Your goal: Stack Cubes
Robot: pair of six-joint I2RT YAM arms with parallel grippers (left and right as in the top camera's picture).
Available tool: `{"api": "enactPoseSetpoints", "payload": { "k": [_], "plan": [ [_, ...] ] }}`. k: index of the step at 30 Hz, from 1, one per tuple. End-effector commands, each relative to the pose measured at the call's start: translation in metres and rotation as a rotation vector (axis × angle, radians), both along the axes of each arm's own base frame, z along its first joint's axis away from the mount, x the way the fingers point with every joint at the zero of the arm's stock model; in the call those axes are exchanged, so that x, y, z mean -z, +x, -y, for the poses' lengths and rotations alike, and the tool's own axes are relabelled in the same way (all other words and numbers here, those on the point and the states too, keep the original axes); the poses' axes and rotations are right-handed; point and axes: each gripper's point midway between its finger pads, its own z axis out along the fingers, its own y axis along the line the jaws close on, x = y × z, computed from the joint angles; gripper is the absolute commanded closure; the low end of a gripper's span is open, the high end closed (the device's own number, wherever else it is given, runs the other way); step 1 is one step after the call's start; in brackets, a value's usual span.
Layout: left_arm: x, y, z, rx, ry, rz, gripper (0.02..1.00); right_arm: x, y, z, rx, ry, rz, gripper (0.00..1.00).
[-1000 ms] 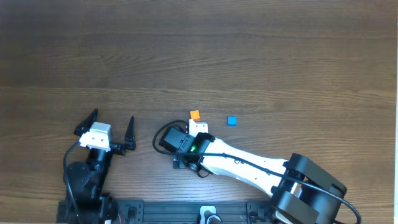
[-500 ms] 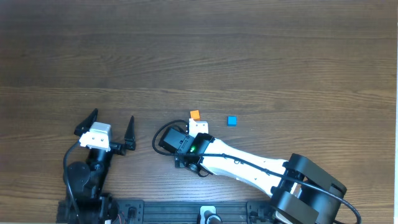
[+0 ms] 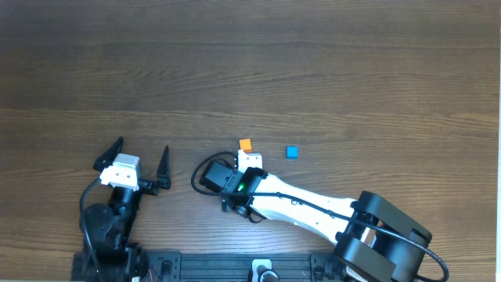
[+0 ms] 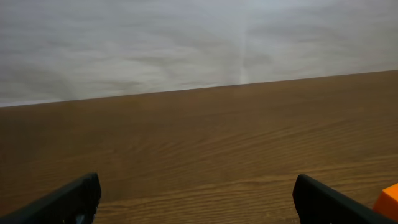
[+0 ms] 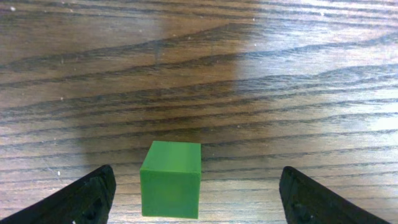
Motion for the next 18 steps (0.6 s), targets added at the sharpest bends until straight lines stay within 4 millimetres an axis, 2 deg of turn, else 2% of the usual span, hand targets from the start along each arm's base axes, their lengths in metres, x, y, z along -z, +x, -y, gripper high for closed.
{"api": "enactPoseSetpoints", "payload": {
  "k": [1,11,18],
  "plan": [
    [0.0017,0.0000,0.0000,-0.001,0.014,0.002,0.020,0.0037,-0.0006,0.0022,-0.005,-0.021,0.011,0.215],
    [0.0017,0.0000,0.0000,-0.001,0.014,0.002,0.020,0.0038,-0.0025,0.0008,-0.012,-0.020,0.011,0.351],
    [0.0016,0.0000,0.0000,-0.001,0.014,0.002,0.018,0.0038,-0.0063,-0.0024,-0.008,-0.012,0.009,0.389]
  ]
}}
